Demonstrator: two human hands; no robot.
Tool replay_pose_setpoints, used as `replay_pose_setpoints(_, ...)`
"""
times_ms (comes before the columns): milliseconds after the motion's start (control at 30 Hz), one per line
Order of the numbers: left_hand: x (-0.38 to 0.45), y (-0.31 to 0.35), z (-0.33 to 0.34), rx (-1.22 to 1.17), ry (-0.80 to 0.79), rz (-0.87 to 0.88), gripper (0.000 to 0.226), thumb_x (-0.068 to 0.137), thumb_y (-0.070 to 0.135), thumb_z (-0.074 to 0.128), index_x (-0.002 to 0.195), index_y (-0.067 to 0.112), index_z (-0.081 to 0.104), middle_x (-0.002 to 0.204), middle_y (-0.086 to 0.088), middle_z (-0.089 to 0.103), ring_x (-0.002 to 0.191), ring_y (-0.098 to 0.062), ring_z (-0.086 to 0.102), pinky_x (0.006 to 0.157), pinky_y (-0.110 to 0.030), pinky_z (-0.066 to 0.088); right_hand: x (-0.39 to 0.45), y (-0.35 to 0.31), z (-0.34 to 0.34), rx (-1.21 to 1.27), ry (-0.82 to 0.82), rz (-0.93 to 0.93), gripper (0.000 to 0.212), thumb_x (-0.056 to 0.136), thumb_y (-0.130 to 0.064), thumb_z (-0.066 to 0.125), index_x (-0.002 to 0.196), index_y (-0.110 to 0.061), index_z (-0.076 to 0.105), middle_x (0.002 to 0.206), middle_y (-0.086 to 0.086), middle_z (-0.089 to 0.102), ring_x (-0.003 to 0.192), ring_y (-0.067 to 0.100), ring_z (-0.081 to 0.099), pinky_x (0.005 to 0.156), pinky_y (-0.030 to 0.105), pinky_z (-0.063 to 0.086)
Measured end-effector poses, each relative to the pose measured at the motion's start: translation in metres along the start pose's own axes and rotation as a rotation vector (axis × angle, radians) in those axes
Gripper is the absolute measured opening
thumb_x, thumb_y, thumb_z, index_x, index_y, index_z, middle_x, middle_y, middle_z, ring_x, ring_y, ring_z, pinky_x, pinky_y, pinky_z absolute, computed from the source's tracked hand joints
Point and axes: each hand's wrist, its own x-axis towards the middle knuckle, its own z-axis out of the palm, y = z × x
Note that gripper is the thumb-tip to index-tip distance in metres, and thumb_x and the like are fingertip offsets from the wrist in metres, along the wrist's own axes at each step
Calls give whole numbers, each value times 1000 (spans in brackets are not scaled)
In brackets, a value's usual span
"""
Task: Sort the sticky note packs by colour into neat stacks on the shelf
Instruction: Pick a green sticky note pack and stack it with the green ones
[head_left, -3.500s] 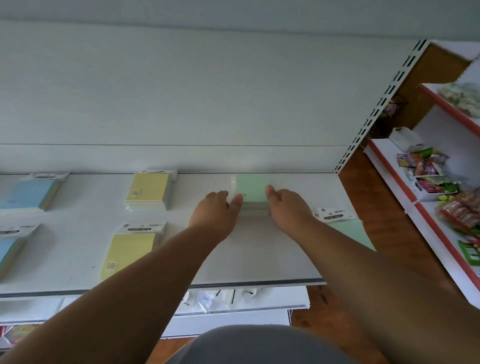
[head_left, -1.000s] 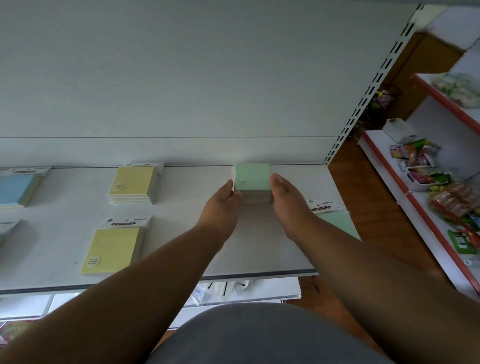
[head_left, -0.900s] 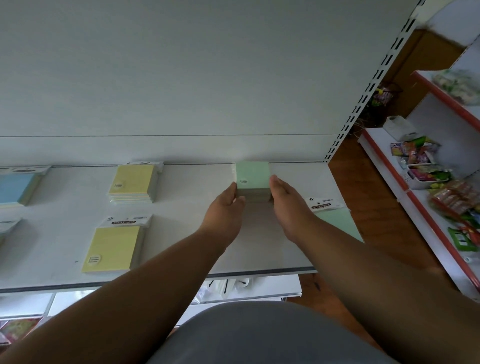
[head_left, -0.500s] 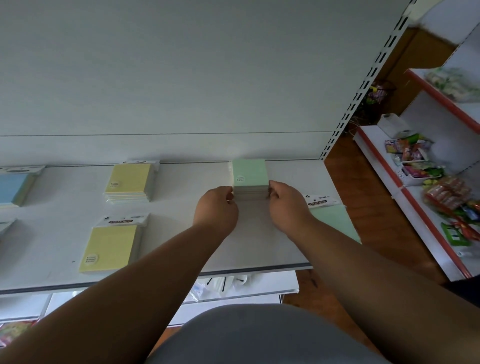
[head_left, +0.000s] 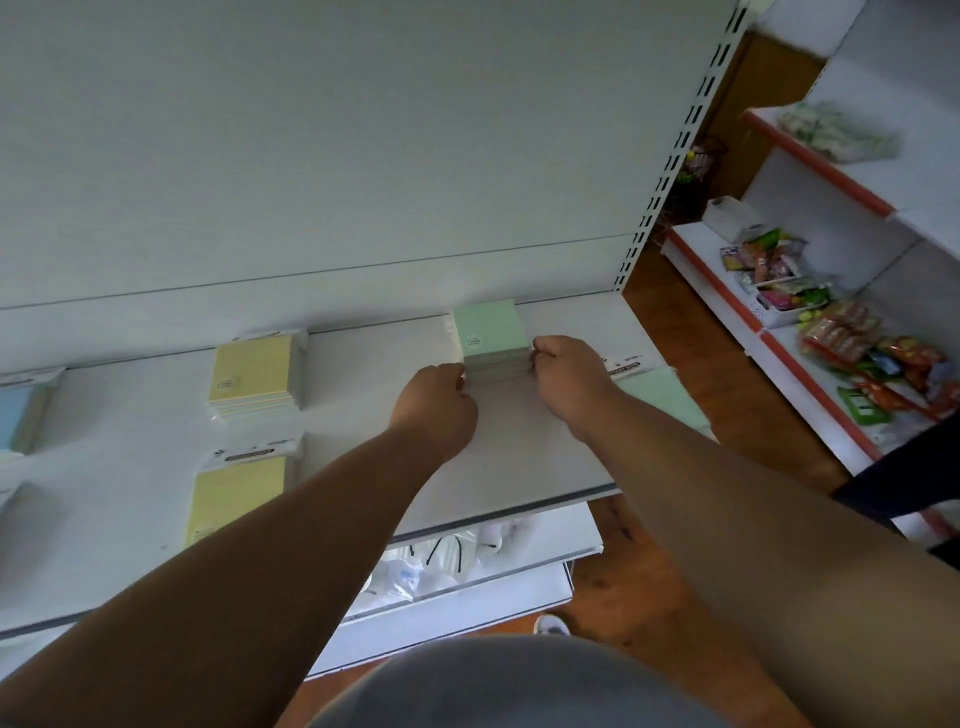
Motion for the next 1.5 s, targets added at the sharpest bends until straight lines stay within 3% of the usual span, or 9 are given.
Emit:
replay_pose_setpoints(133, 1, -1, -5, 29, -38, 2, 36, 83, 9, 47, 115, 8, 61, 114, -11, 61, 101, -29, 56, 78, -22, 36, -2, -3, -1, -1, -16, 9, 28, 89, -1, 39, 89, -3, 67, 88, 16, 63, 82, 29, 57, 62, 28, 36)
replay_pose_setpoints(500, -13, 11, 4, -120, 5, -145, 11, 78, 9, 45, 83, 10, 55, 87, -7, 57, 71, -25, 51, 57, -25, 39, -11, 3, -11, 125, -122, 14, 23, 88, -4, 38, 87, 2, 61, 78, 10, 51, 71, 21, 46, 60, 28, 31)
replay_pose_setpoints(767, -9, 15, 9, -126, 53, -209, 24, 81, 10, 43, 93, 14, 63, 90, -5, 61, 70, -21, 54, 53, -23, 38, -12, 5, -15, 135, -166, -26, 24, 87, -2, 36, 94, 6, 57, 83, 16, 50, 72, 22, 40, 62, 31, 28)
replay_pose_setpoints(867, -20, 19, 9, -130, 95, -251, 19, 81, 9, 45, 92, 11, 60, 81, -1, 58, 79, -29, 57, 60, -25, 45, -16, 4, -20, 117, -121, -22, 14, 86, -1, 34, 80, -9, 44, 81, 10, 39, 73, 20, 32, 64, 32, 23)
replay_pose_setpoints(967, -37, 30, 21, -105, 102, -201, 33, 85, 16, 50, 115, 17, 63, 108, -1, 65, 100, -26, 60, 84, -28, 48, -28, 7, -33, -80, -15, -173, 14, 89, -6, 36, 76, -10, 40, 72, 7, 44, 65, 23, 38, 56, 33, 27)
replay_pose_setpoints(1133, -40, 68, 49, -309, -54, -157, 39, 84, 17, 54, 123, 18, 61, 122, 0, 64, 112, -20, 58, 100, -35, 45, -37, 31, -72, -255, 142, -411, 32, 94, -13, 48, 123, -9, 61, 121, 9, 62, 113, 24, 56, 92, 26, 40)
replay_pose_setpoints(1300, -31, 103, 74, -327, -165, -226, 31, 84, 10, 50, 112, 11, 63, 112, -11, 67, 102, -30, 64, 92, -40, 51, -31, 67, -104, -619, -7, -295, 50, 82, -23, 61, 131, -16, 53, 128, 11, 50, 117, 31, 45, 97, 38, 42)
replay_pose_setpoints(1433, -22, 125, 92, -282, -141, -251, 29, 85, 11, 49, 109, 3, 63, 107, -16, 67, 99, -31, 64, 87, -38, 52, -25, 74, -116, -543, 33, -186, 52, 78, -38, 68, 122, -15, 51, 119, 11, 55, 111, 31, 51, 91, 41, 48)
replay_pose_setpoints(1500, -20, 134, 95, -139, -125, -246, 21, 86, 20, 50, 94, 3, 62, 99, -14, 66, 88, -29, 62, 67, -31, 48, -21, 78, -118, -466, 2, -112, 50, 76, -41, 69, 117, -16, 54, 113, 8, 61, 102, 28, 59, 85, 38, 53)
